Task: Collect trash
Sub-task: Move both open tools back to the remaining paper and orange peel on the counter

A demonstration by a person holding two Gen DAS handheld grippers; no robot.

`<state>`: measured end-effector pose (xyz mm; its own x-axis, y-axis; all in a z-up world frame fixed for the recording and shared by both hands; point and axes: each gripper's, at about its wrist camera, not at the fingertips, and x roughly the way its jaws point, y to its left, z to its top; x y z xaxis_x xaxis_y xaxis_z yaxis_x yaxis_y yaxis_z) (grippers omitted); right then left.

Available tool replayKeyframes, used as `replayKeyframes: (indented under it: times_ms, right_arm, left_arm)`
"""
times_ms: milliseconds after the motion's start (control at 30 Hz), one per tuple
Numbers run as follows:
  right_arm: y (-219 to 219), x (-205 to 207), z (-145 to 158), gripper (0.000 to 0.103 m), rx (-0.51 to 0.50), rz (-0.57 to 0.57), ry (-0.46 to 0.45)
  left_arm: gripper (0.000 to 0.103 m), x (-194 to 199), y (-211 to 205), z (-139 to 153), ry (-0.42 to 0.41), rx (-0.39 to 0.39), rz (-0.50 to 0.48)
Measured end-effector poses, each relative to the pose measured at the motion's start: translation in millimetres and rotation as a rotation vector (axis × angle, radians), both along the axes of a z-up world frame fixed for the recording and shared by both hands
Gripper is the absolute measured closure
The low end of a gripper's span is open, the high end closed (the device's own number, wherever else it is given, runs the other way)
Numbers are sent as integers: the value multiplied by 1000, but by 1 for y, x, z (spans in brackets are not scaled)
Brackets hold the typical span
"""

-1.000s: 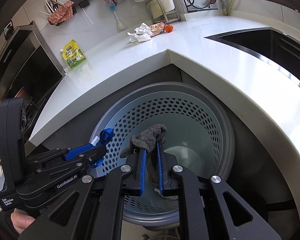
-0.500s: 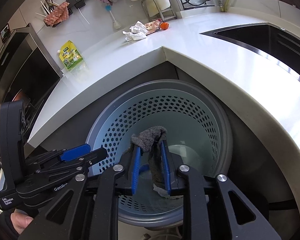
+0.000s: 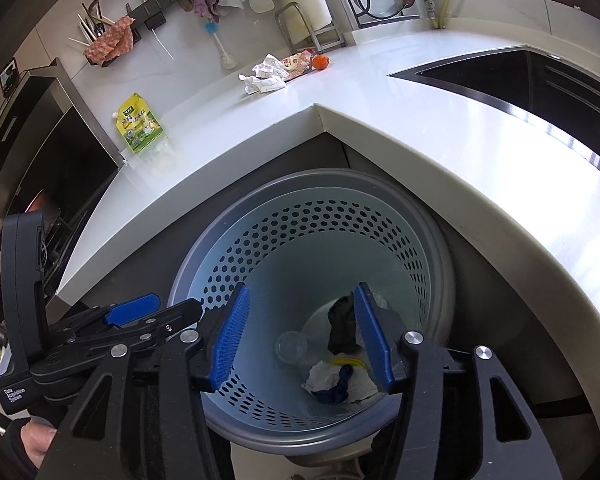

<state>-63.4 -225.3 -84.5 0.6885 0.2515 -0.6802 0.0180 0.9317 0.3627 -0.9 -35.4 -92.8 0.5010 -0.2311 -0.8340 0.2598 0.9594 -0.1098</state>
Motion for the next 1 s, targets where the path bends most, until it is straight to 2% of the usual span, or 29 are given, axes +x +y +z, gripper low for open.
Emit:
replayKeyframes:
  times_ms: [33,233,567,833,1000]
  right_arm:
    - [0,0,1,42,-2,-2,-5]
    - [6,-1,19,30,-30,14,-59]
    - [-5,29,76,25,-90,-36,-198]
    - [-17,92,125,22,-191,-38,-293]
    - [-25,147,133,22,-253,-11,-275]
  left_arm:
    - [32,0,2,2,-6,1,6]
    - [29,8,16,17,-42,4,55]
    - [19,39,27,74,-175,5,130]
    - [13,94,17,111,-250,-4,166]
    - [12,134,4,119,-273,-5,184]
